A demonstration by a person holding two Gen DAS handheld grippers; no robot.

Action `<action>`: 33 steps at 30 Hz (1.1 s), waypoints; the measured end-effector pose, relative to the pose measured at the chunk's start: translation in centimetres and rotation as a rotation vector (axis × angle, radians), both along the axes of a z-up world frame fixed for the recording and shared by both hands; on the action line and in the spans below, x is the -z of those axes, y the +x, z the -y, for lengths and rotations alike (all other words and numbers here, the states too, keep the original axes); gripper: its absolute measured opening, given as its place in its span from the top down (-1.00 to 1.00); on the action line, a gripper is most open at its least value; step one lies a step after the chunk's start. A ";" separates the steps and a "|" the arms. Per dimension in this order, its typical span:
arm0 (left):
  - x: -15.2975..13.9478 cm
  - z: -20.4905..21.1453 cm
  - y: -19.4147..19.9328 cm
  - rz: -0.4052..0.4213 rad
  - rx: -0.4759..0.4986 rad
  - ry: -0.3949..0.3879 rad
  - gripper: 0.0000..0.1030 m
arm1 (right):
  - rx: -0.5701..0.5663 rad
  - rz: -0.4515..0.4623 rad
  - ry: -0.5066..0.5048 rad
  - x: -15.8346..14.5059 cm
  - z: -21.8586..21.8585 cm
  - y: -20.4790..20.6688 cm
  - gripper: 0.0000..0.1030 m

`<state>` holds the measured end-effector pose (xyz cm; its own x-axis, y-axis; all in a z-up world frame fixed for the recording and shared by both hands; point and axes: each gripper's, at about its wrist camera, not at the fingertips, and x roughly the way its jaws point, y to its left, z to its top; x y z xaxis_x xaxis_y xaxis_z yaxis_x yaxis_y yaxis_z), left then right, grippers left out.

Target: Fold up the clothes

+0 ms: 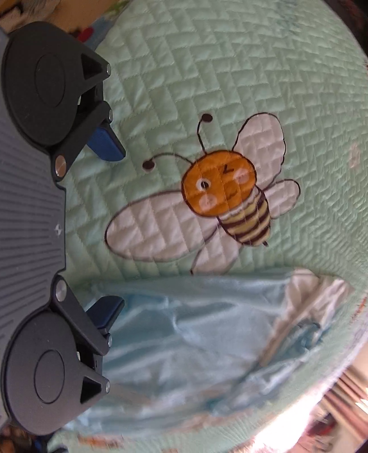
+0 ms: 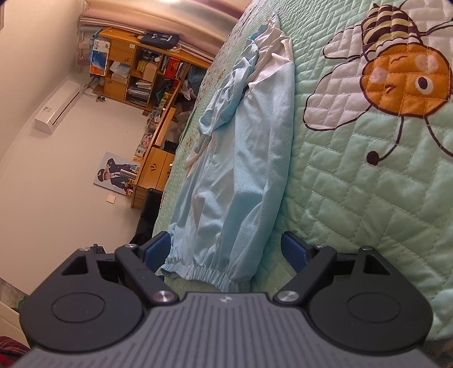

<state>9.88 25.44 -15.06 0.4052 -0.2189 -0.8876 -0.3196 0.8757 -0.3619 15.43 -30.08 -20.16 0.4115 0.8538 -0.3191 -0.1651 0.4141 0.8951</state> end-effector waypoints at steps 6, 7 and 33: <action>0.6 0.7 0.3 0.073 0.003 -0.197 -0.81 | -0.003 0.002 0.003 0.1 0.3 -0.1 -0.66; 1.0 1.0 0.4 0.082 0.004 -0.212 -0.82 | -0.003 0.003 0.005 0.1 0.4 -0.2 -0.66; 4.0 2.9 1.8 0.126 0.076 -0.303 0.06 | -0.043 -0.053 -0.054 0.9 -1.6 -0.8 0.10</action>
